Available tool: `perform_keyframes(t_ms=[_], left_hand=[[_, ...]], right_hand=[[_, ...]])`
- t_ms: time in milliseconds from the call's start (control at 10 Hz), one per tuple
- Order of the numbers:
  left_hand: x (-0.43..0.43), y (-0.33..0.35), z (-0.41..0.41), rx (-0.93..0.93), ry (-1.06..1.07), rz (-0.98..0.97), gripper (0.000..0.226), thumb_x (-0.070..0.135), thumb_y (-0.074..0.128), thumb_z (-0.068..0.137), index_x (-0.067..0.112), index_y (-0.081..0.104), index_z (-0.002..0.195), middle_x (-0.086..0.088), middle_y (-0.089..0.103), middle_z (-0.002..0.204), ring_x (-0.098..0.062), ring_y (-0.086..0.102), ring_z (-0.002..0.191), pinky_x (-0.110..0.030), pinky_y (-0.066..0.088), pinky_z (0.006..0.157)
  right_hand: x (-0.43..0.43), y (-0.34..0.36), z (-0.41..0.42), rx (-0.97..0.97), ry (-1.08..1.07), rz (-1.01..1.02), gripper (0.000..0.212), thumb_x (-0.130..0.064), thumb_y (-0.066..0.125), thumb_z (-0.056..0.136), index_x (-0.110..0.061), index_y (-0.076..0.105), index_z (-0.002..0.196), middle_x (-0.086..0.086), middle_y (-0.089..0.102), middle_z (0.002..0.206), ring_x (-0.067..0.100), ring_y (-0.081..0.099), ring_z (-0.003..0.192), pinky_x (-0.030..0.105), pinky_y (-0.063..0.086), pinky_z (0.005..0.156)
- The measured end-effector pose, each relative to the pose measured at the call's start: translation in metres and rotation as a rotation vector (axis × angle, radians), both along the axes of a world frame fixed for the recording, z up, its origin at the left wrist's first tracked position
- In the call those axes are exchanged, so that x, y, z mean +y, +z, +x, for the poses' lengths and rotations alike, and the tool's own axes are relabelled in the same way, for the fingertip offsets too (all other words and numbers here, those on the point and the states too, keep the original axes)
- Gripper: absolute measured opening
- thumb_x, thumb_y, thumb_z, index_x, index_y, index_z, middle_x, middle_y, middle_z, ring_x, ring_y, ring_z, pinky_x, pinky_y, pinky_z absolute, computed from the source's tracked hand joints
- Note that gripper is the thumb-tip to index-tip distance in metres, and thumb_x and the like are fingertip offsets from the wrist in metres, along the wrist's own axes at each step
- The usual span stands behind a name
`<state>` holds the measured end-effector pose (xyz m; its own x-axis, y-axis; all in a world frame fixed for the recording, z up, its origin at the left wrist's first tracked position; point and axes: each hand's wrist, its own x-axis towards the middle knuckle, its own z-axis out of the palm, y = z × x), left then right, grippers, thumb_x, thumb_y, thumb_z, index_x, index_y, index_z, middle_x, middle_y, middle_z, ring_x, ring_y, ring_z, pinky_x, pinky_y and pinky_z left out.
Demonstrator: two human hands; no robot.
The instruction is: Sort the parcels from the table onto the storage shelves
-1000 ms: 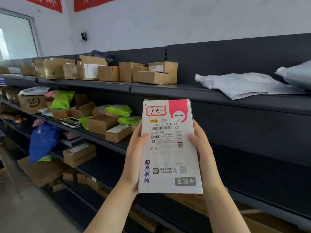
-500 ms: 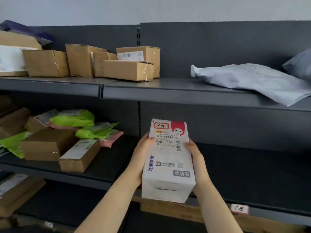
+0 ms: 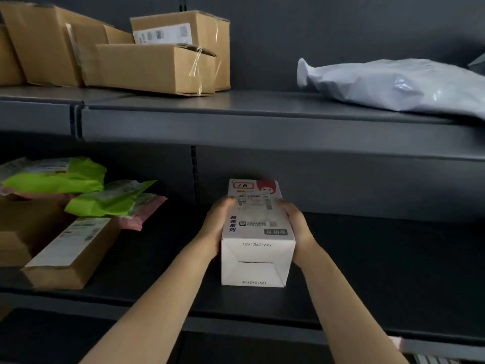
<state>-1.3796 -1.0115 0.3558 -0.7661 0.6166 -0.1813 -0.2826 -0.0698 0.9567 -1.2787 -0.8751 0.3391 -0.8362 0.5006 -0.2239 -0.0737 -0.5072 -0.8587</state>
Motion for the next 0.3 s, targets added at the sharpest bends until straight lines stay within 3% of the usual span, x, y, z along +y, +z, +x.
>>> perform_keyframes(t_ms=[100, 200, 300], left_hand=[[0.009, -0.001, -0.010, 0.018, 0.018, -0.064, 0.028, 0.032, 0.050, 0.099, 0.013, 0.067, 0.109, -0.011, 0.070, 0.088, -0.022, 0.067, 0.071, -0.029, 0.052, 0.058], [0.016, -0.002, -0.024, 0.207, 0.150, -0.149, 0.039, 0.033, 0.051, 0.099, 0.011, 0.063, 0.129, -0.015, 0.070, 0.121, -0.025, 0.069, 0.097, -0.028, 0.048, 0.074], [0.005, 0.010, -0.031, 0.375, 0.328, -0.095, 0.045, 0.034, 0.048, 0.100, 0.023, 0.054, 0.143, -0.001, 0.052, 0.150, -0.019, 0.049, 0.136, -0.027, 0.035, 0.096]], right_hand=[[0.007, -0.001, -0.009, -0.037, -0.038, 0.049, 0.043, -0.042, 0.052, 0.099, -0.013, 0.064, 0.129, 0.016, 0.081, 0.096, 0.033, 0.079, 0.081, 0.045, 0.060, 0.075], [0.011, -0.006, -0.012, -0.091, -0.113, 0.116, 0.062, -0.061, 0.040, 0.099, -0.021, 0.056, 0.142, 0.014, 0.075, 0.123, 0.036, 0.070, 0.113, 0.053, 0.048, 0.104], [0.009, 0.002, 0.001, -0.098, -0.273, 0.406, 0.071, -0.073, 0.027, 0.095, -0.040, 0.028, 0.158, -0.002, 0.034, 0.166, 0.024, 0.032, 0.152, 0.044, 0.021, 0.122]])
